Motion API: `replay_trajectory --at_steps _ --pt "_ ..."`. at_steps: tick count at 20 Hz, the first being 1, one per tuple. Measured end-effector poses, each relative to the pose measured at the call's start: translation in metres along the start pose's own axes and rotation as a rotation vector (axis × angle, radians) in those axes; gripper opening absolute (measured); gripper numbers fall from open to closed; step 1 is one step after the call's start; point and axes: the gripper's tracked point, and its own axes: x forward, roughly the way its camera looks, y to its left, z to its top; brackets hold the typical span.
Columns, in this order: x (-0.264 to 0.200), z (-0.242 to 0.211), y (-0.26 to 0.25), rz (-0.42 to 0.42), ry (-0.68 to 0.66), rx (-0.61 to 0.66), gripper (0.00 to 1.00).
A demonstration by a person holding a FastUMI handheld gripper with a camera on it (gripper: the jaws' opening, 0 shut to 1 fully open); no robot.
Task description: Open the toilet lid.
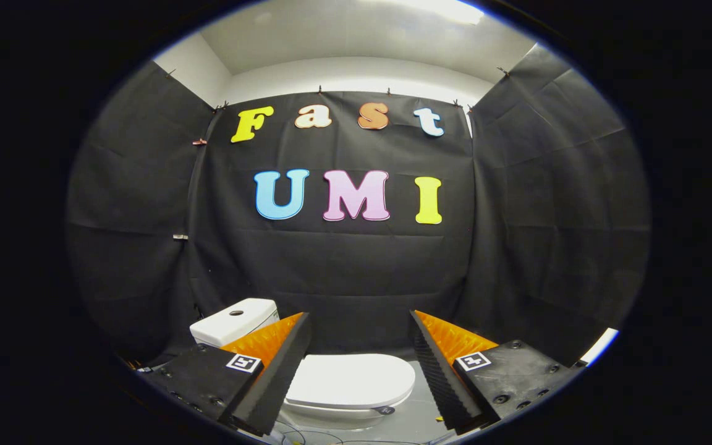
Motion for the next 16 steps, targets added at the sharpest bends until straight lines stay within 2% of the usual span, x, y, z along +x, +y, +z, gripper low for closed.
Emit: replay_trajectory --at_steps 5,9,13,16 --pt "0.018 -0.023 -0.015 0.001 0.03 0.059 0.99" --pt "0.041 -0.054 -0.043 -0.032 0.072 0.128 0.99" --pt "0.075 -0.104 -0.077 -0.054 0.148 0.249 0.98" --pt "0.095 -0.162 -0.096 -0.071 0.224 0.31 0.98"
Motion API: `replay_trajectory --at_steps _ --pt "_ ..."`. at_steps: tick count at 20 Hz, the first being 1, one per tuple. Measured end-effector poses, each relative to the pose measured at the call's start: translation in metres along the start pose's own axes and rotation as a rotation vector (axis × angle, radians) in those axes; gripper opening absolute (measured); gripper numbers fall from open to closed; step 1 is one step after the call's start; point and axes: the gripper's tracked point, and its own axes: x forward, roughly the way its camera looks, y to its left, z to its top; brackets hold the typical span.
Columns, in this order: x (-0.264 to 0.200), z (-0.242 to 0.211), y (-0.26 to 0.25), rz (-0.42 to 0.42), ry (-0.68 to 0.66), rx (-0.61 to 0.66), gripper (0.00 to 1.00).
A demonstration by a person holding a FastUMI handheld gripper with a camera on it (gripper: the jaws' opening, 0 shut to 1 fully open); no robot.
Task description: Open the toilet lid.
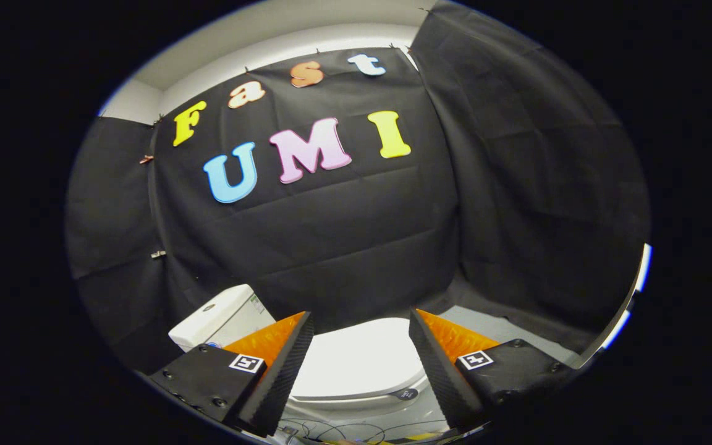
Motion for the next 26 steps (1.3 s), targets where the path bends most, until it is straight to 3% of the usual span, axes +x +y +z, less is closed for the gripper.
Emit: replay_trajectory --at_steps 11,20,25,26 --pt "0.098 -0.148 -0.098 -0.068 0.248 0.343 0.97" --pt "0.105 -0.257 -0.138 -0.068 0.407 0.566 0.96" --pt "0.107 -0.296 -0.121 -0.035 0.468 0.632 0.97" --pt "0.107 -0.3 -0.12 -0.031 0.474 0.649 0.93"
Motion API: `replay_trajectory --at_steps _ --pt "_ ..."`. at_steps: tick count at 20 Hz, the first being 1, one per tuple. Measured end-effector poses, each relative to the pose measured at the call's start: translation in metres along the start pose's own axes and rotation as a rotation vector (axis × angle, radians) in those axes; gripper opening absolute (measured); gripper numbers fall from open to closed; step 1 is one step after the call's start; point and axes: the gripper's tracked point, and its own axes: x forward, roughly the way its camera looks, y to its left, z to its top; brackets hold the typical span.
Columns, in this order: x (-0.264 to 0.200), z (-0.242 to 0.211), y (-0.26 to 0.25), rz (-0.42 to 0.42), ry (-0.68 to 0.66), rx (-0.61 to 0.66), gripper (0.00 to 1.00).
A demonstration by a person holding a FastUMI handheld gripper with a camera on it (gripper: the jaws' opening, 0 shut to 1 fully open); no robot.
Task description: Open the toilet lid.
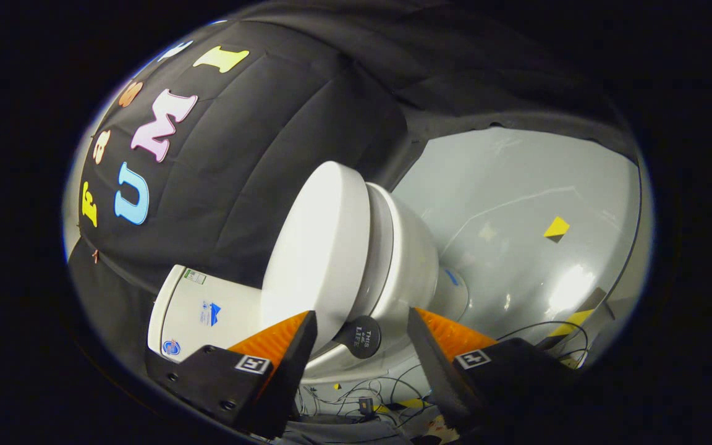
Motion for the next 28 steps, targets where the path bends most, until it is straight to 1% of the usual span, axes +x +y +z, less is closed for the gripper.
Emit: replay_trajectory --at_steps 1,6,8,9,10,13,14,15,17,21,24,28 --pt "0.003 -0.003 -0.001 0.009 0.006 0.018 0.87" --pt "0.018 -0.02 -0.004 0.016 0.039 0.054 0.87" --pt "0.019 -0.025 -0.001 0.037 0.053 0.068 0.55" --pt "0.02 -0.024 -0.002 0.043 0.044 0.077 0.55" --pt "0.022 -0.022 0.005 0.075 0.032 0.101 0.55" --pt "0.021 -0.02 0.004 0.073 0.015 0.101 0.29" --pt "0.013 -0.014 0.009 0.108 0.006 0.118 0.23" --pt "0.02 -0.013 0.01 0.092 -0.003 0.122 0.17" --pt "0.023 -0.018 0.011 0.07 -0.004 0.076 0.05" --pt "0.015 -0.016 0.017 0.031 0.005 -0.017 0.05" --pt "0.004 -0.008 0.043 0.033 -0.022 -0.156 0.05" --pt "-0.015 0.005 0.079 -0.006 -0.062 -0.323 0.05"
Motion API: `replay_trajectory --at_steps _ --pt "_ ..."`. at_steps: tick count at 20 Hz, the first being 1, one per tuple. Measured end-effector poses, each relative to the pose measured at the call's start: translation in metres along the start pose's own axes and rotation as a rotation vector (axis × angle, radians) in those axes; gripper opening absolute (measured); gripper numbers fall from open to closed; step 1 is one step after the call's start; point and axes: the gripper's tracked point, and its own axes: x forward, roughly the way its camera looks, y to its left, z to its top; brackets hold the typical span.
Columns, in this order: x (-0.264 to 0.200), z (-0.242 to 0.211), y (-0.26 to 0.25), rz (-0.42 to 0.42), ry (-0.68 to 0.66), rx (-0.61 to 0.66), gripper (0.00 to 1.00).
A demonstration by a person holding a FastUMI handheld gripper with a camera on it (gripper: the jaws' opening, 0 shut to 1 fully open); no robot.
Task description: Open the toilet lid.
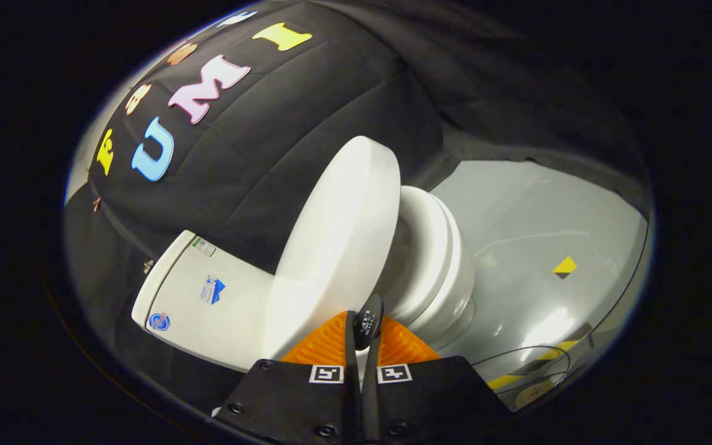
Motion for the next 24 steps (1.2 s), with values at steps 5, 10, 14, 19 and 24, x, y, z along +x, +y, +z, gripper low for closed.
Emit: replay_trajectory --at_steps 5,10,14,19,24 --pt "-0.023 0.024 0.058 -0.036 -0.074 -0.221 0.05" --pt "-0.039 0.03 0.115 -0.096 -0.123 -0.375 0.05" --pt "-0.048 0.028 0.153 -0.119 -0.153 -0.479 0.05" --pt "-0.058 0.02 0.22 -0.092 -0.205 -0.638 0.05" --pt "-0.056 -0.006 0.286 -0.032 -0.239 -0.782 0.05"
